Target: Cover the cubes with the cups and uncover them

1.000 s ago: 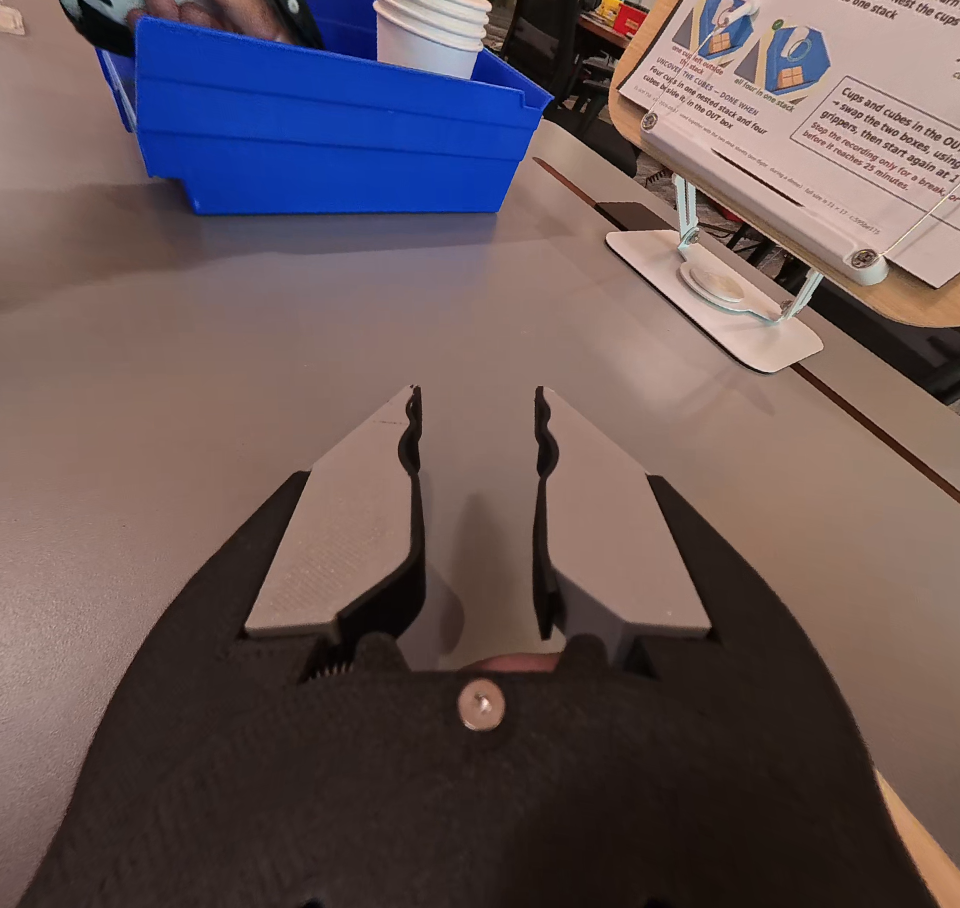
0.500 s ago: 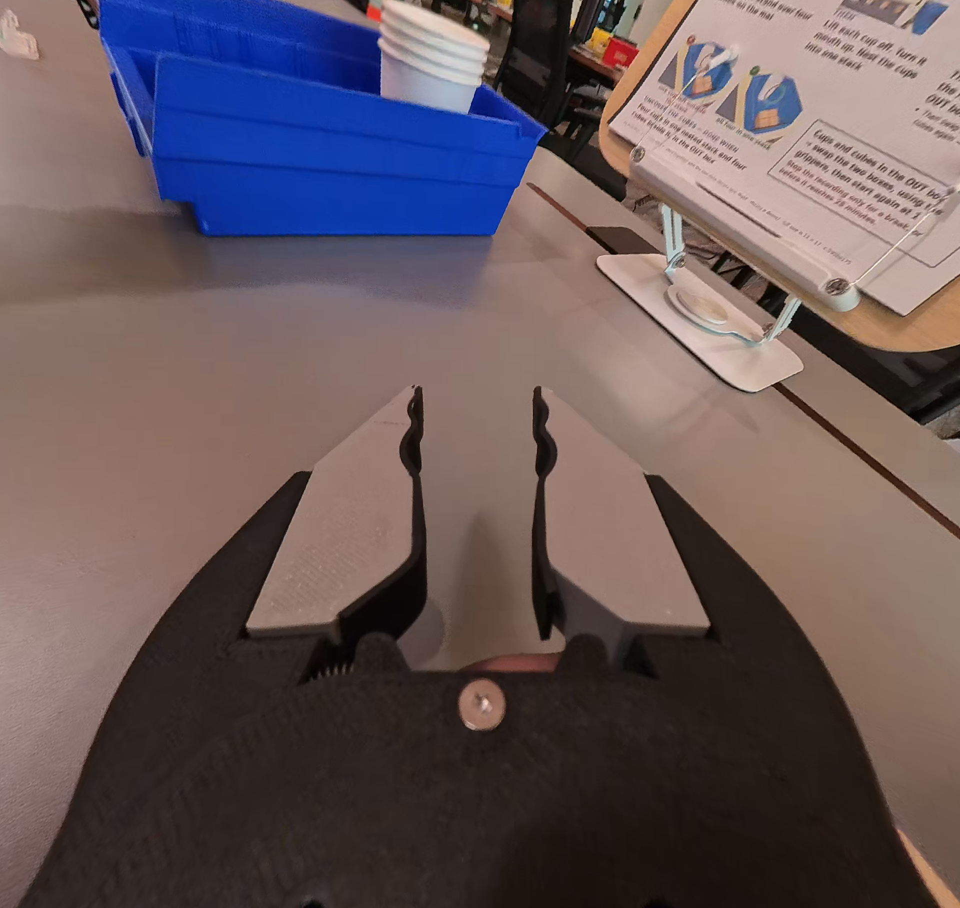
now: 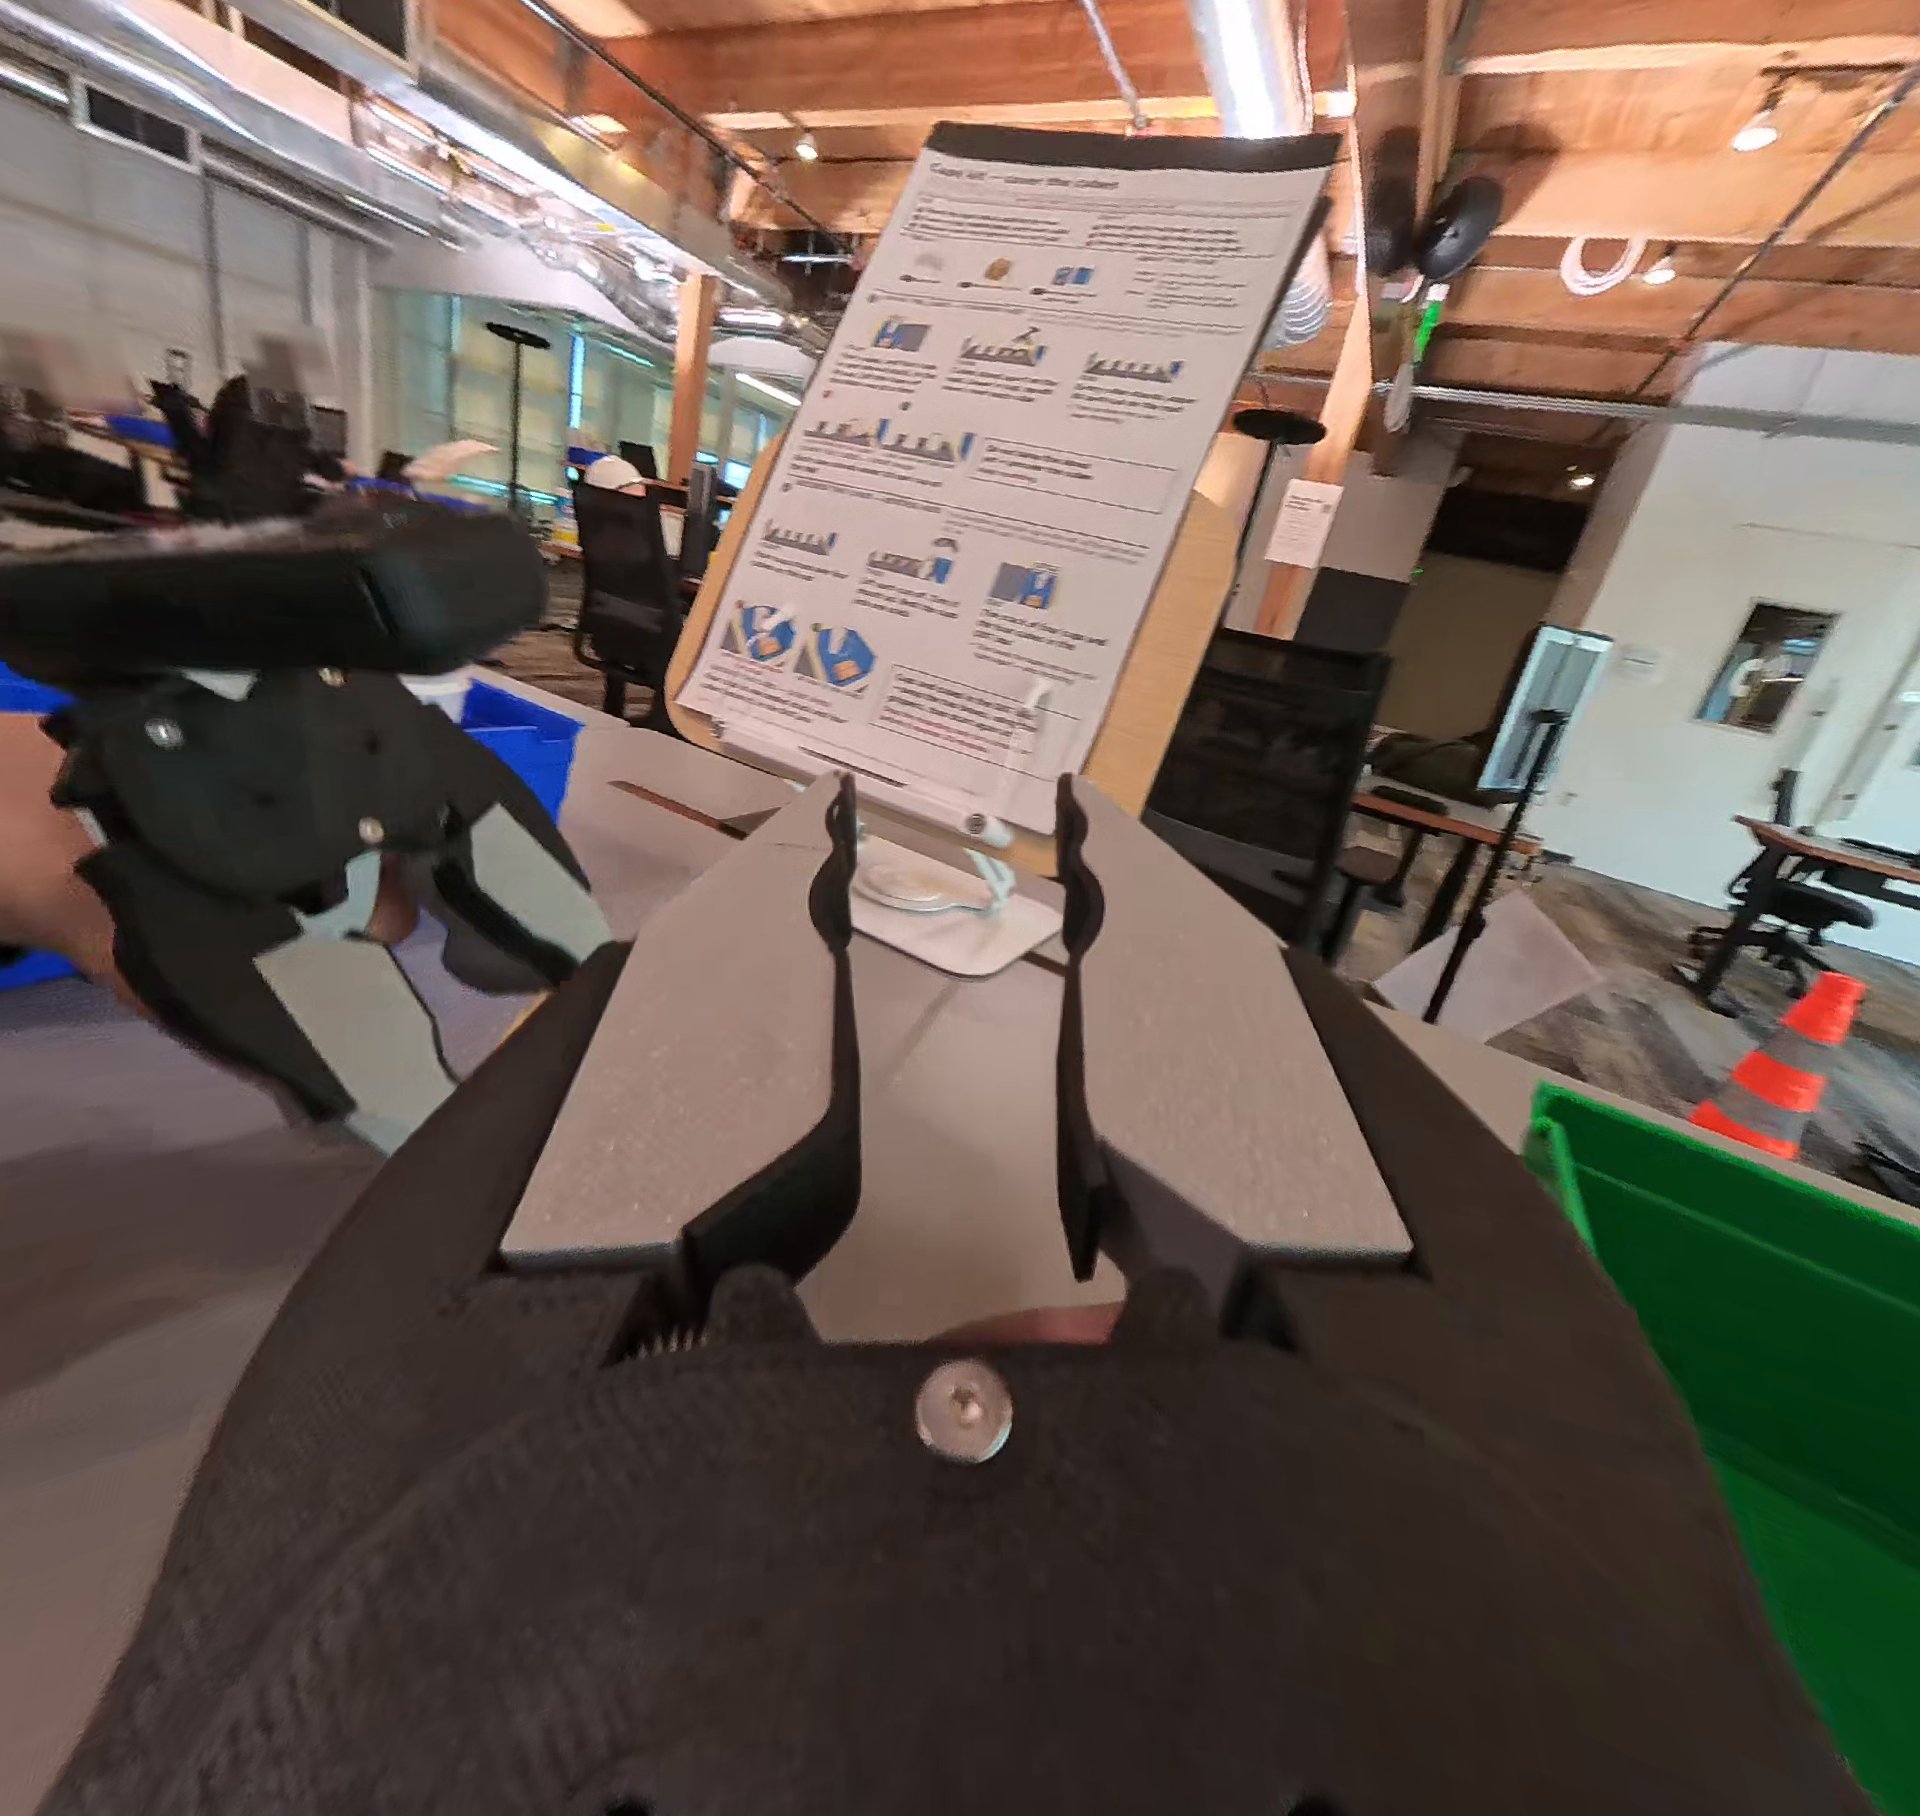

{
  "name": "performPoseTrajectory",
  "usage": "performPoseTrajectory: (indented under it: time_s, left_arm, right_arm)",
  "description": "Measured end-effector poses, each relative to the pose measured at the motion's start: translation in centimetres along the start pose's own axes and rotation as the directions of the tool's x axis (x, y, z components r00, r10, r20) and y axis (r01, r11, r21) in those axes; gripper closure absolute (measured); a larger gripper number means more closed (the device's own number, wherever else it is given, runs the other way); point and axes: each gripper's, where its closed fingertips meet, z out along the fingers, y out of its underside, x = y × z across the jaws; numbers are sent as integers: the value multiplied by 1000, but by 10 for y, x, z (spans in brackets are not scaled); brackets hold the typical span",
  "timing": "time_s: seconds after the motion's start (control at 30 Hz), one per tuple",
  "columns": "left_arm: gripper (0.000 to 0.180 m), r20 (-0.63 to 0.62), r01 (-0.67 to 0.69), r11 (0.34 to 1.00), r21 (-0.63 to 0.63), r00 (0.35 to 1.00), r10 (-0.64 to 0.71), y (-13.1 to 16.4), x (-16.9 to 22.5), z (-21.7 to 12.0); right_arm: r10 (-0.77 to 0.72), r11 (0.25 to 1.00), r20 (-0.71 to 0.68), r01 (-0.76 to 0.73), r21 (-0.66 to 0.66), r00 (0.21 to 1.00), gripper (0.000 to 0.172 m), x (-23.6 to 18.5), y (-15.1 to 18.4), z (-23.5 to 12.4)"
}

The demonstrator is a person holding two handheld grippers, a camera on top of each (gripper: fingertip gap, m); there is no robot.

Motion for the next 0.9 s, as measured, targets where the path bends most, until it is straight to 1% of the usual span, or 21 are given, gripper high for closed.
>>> performPoseTrajectory:
  time_s: [0.1, 0.2, 0.27, 0.4, 0.5, 0.57, 0.67, 0.73, 0.9]
  left_arm:
    - [120, -61, -38, 999, -36, 997, 36, -8, 13, 27]
    - [121, -103, -57, 996, -69, 993, 50, -12, 21, 37]
    - [121, -115, -74, 992, -105, 991, 62, -10, 21, 37]
    - [121, -166, -171, 973, -156, 975, 145, 0, 24, 30]
    - [121, -238, -269, 949, -163, 945, 226, 8, 29, 24]
    - [121, -274, -311, 939, -146, 925, 263, 9, 30, 23]
    - [121, -288, -312, 940, -139, 921, 263, 9, 28, 26]
    - [121, -276, -308, 940, -149, 926, 259, 10, 22, 29]
    - [121, -255, -261, 957, -124, 941, 223, 11, 17, 29]
  right_arm:
    - [-1, 1000, -31, 1, -4, 1000, 138, 14, 2, -4]
    - [37, 999, -36, -38, -18, 999, 138, 21, 7, -4]
    - [66, 997, -31, -66, -25, 997, 138, 22, 9, -3]
    - [81, 996, -18, -82, -35, 997, 138, 20, 12, -1]
    - [68, 997, -5, -68, -39, 998, 138, 14, 13, 0]
    - [54, 997, 0, -54, -46, 999, 138, 11, 14, 1]
    - [43, 998, 8, -42, -54, 999, 138, 8, 16, 1]
    - [42, 998, 11, -42, -55, 999, 138, 7, 16, 2]
    - [63, 997, 14, -62, -55, 998, 138, 9, 16, 2]
